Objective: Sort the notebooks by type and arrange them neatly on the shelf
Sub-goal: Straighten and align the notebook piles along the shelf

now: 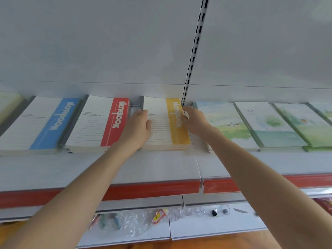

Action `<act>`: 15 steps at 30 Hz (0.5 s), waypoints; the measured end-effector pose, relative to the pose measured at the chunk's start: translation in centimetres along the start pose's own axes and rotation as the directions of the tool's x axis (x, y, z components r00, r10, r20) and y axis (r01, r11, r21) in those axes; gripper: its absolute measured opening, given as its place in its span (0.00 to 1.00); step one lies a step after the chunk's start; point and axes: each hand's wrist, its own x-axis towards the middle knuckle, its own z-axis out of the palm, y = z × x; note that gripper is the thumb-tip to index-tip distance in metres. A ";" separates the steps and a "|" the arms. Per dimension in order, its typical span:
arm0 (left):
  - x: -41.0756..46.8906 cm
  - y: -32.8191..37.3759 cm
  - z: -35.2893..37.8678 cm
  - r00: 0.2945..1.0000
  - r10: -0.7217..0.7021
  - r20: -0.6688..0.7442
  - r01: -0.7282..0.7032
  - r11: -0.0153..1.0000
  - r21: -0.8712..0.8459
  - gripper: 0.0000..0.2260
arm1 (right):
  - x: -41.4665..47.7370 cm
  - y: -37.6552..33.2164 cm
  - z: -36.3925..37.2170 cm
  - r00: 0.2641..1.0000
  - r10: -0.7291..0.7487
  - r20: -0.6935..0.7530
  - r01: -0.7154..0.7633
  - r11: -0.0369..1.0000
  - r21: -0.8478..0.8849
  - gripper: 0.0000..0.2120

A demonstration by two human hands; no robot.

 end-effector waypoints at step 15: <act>-4.1 10.5 1.9 0.914 0.363 0.181 -0.377 0.925 0.047 0.14 | -7.5 9.7 -8.3 0.927 0.211 -0.309 -0.216 0.976 0.018 0.17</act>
